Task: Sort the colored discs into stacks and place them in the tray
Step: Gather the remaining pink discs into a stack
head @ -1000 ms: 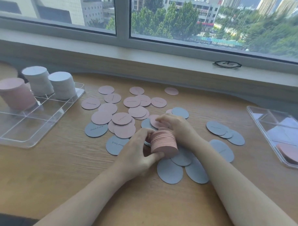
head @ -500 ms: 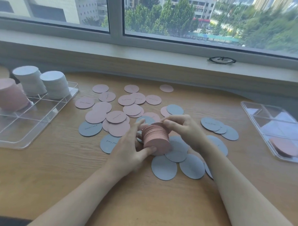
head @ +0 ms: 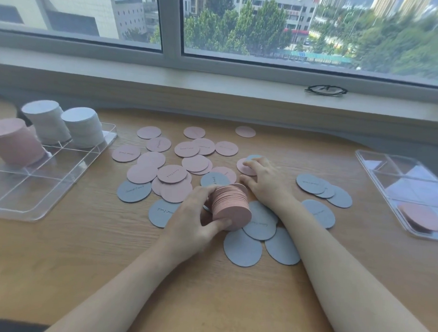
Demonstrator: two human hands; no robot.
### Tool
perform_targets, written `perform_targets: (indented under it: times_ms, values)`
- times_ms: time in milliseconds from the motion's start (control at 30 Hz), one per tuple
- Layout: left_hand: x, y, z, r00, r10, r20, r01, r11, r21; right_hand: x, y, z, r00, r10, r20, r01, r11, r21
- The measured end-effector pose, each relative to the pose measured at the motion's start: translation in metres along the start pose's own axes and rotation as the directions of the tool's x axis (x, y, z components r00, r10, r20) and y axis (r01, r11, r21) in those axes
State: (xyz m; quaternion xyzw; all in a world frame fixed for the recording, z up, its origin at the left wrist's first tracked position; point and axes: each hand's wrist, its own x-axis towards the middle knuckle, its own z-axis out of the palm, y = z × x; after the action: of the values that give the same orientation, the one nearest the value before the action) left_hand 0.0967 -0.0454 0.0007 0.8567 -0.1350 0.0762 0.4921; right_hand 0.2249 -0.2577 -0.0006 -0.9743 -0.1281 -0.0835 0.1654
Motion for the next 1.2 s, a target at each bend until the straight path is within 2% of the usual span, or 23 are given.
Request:
perform_targets:
  times_ms: [233,433,667,733,833,900,967,1033,1100,1200]
  values:
    - [0.0,0.003,0.0,1.0,0.016,-0.01,-0.016,1.0,-0.011,-0.003,0.006,-0.004,0.987,-0.035,-0.158,0.004,0.981,-0.192]
    - [0.0,0.004,0.0,1.0,0.015,-0.01,-0.016,1.0,-0.027,-0.002,0.004,-0.007,0.994,0.036,-0.106,-0.058,0.976,-0.211]
    - [-0.001,0.003,0.0,1.0,0.011,-0.015,-0.012,0.999,-0.035,-0.003,0.007,-0.006,0.993,-0.056,-0.103,0.039,0.987,-0.159]
    - [0.0,0.002,0.0,1.0,0.01,-0.017,-0.011,0.999,-0.04,-0.004,0.005,-0.006,0.985,-0.087,-0.147,0.062,0.985,-0.162]
    - [0.0,0.0,0.0,1.0,-0.002,-0.022,0.001,0.999,-0.049,-0.007,0.004,-0.008,0.95,-0.128,-0.284,0.093,0.987,-0.132]
    - [0.0,0.0,0.0,0.999,-0.021,-0.027,0.019,0.998,-0.055,-0.012,0.001,-0.014,0.93,-0.109,-0.35,0.105,0.994,-0.031]
    - [0.001,-0.001,0.001,0.999,-0.032,-0.027,0.03,0.998,-0.059,-0.022,-0.006,-0.023,0.929,-0.065,-0.366,0.136,0.976,0.173]
    - [0.001,-0.002,0.001,0.999,-0.027,-0.024,0.025,0.998,-0.058,-0.033,-0.015,-0.033,0.954,-0.038,-0.299,0.174,0.88,0.442]
    - [0.001,-0.001,0.001,1.0,-0.019,-0.024,0.017,0.999,-0.052,-0.041,-0.024,-0.041,0.98,-0.057,-0.191,0.167,0.754,0.635]
    - [0.0,-0.001,0.002,0.999,-0.025,-0.038,0.022,0.998,-0.067,-0.042,-0.029,-0.04,0.987,-0.149,-0.054,0.142,0.674,0.725]
